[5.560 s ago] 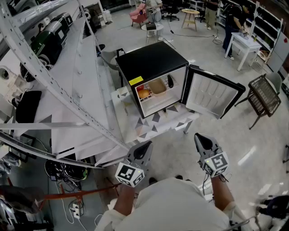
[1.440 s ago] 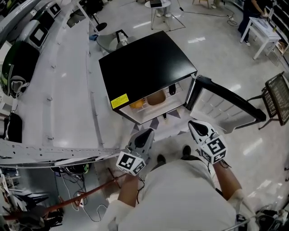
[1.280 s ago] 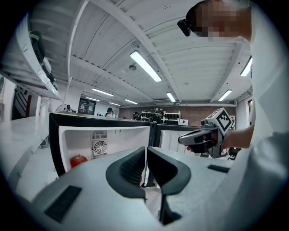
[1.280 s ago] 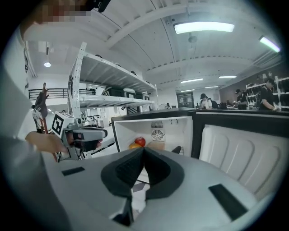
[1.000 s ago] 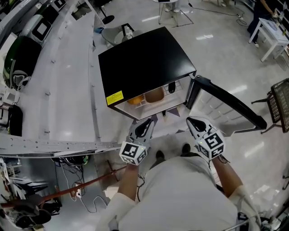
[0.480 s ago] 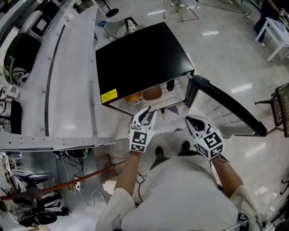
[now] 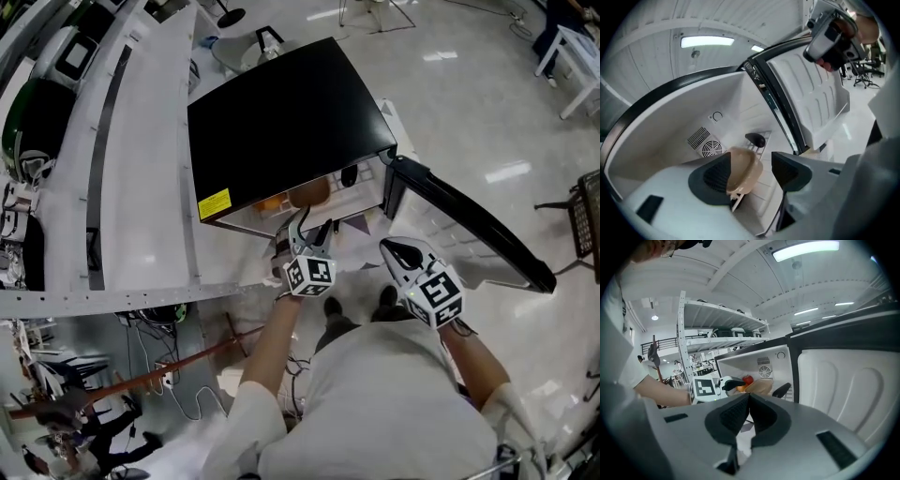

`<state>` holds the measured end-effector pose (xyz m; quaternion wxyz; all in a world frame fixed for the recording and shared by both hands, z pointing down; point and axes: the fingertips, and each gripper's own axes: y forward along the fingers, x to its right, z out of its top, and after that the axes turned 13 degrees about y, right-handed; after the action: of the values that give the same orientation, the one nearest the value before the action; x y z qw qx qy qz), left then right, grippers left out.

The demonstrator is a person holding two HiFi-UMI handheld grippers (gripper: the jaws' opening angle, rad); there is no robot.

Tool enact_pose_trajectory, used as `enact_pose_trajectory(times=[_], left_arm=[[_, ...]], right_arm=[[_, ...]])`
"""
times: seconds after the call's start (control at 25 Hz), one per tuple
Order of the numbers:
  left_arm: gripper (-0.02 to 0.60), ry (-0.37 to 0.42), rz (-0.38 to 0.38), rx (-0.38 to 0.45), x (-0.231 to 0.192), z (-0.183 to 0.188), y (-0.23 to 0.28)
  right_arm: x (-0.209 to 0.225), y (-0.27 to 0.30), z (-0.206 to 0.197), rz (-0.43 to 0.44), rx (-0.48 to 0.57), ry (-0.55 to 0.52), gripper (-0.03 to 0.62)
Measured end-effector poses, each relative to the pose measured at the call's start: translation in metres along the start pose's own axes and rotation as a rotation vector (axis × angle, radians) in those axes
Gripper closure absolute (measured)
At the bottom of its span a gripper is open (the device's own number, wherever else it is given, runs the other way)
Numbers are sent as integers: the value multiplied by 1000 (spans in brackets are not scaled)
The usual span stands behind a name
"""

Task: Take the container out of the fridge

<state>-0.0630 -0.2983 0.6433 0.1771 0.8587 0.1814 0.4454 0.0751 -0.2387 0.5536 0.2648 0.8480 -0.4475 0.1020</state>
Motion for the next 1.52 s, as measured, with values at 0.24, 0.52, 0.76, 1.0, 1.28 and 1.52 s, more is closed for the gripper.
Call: enact_pose_trajectory(times=[0.24, 0.52, 0.76, 1.0, 1.28, 1.52], left_arm=[[270, 254, 30, -120, 11, -21, 36], [212, 414, 12, -231, 22, -50, 70], [210, 433, 45, -308, 17, -70, 86], [307, 430, 88, -302, 9, -68, 82], [322, 400, 93, -298, 5, -65, 68], [334, 377, 103, -272, 2, -56, 50]], right_arm=[[3, 3, -1, 13, -15, 3, 588], [10, 0, -2, 8, -30, -7, 588], [13, -4, -8, 6, -49, -9, 588], [17, -8, -11, 5, -57, -9, 588], [15, -9, -12, 16, -63, -25, 588], [6, -8, -16, 27, -69, -31, 588]])
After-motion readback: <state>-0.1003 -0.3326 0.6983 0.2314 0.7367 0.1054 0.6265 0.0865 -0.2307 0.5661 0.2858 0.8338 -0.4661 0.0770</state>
